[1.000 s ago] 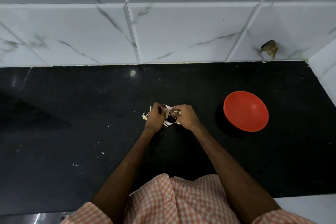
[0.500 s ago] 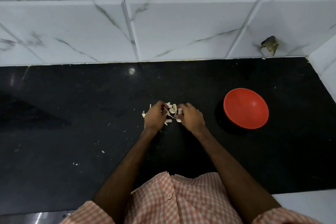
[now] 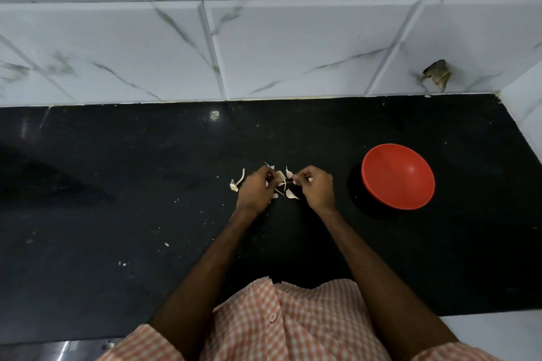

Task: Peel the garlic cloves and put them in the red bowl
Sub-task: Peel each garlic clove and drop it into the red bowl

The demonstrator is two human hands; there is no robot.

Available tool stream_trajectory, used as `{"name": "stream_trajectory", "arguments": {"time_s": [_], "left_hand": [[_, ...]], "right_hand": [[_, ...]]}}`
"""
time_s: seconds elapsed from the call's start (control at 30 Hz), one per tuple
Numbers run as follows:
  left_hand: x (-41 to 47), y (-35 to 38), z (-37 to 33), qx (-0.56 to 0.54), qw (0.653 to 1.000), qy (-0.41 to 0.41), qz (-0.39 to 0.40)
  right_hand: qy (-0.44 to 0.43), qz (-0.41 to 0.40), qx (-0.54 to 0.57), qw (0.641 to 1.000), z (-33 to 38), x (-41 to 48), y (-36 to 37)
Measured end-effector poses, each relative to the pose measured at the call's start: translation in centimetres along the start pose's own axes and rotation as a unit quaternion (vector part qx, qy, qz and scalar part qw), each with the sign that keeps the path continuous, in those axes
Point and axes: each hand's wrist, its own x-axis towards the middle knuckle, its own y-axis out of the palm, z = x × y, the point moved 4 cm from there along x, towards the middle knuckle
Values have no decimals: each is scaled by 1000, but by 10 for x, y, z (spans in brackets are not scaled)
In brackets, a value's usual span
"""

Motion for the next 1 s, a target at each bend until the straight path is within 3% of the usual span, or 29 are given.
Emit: {"name": "stream_trajectory", "arguments": {"time_s": [0.1, 0.37, 0.63, 0.77, 0.9, 1.0], "left_hand": [[0, 16, -7, -20, 997, 26, 66], [2, 8, -7, -144, 989, 25, -13], [2, 10, -4, -180, 983, 38, 21], [2, 10, 1, -157, 987, 33, 5], [1, 4, 10, -73, 997, 18, -5], [1, 2, 15, 31, 999, 20, 9]], "right_hand": [[0, -1, 41, 999, 3, -3, 8], [49, 48, 105, 992, 1, 1, 18], [112, 48, 132, 984, -1, 1, 25], [81, 58, 77, 992, 6, 1, 20], [-10, -25, -66, 997, 9, 12, -4], [-71, 35, -159, 984, 13, 19, -6]]}}
